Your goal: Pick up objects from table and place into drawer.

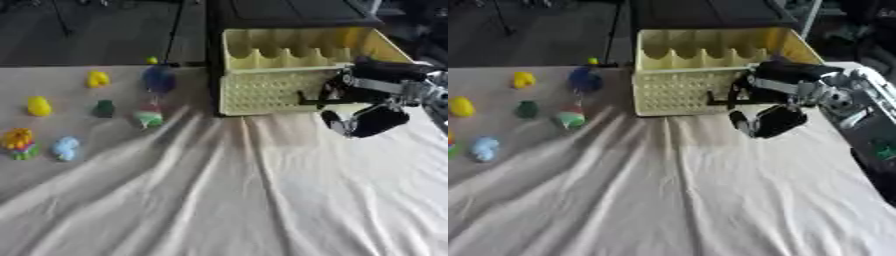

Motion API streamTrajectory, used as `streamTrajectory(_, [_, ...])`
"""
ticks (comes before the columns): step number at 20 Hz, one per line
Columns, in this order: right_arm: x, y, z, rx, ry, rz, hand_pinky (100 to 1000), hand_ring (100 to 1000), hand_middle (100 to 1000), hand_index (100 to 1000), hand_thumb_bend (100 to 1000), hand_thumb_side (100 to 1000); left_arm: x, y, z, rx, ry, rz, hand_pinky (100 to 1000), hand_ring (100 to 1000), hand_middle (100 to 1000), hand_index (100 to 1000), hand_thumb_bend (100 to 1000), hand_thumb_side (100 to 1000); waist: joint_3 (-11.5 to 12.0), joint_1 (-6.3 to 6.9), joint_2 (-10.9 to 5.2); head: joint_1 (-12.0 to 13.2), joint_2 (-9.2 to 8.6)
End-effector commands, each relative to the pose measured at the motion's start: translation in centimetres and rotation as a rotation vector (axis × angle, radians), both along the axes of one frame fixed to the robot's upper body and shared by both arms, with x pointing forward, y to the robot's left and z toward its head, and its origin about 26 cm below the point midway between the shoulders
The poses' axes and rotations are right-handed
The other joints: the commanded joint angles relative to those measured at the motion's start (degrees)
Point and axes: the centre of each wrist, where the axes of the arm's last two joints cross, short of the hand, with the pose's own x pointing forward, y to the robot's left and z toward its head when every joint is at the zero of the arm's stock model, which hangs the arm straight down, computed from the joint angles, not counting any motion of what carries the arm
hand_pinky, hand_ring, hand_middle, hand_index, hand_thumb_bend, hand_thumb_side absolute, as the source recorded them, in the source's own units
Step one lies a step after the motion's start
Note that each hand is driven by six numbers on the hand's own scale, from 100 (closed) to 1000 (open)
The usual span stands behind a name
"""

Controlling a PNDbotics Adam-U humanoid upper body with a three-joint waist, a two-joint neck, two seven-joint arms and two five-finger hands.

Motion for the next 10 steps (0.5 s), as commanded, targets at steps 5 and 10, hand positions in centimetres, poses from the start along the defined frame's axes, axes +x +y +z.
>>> streamTrajectory(5, [-1.03, -0.24, 1.25, 0.006, -0.051, -0.003, 100, 100, 100, 873, 100, 312, -0.27, -0.05, 0.83, -0.003, -0.032, -0.007, 694, 767, 795, 937, 195, 963, -0.2, -0.02, -1.24, 0.1, 0.16])
streamTrajectory(10, [-0.89, -0.34, 0.64, 0.004, -0.014, -0.008, 100, 100, 100, 912, 100, 307, -0.26, -0.08, 0.86, -0.004, -0.033, -0.009, 694, 768, 796, 937, 194, 963, -0.2, 0.12, -1.2, 0.1, 0.11])
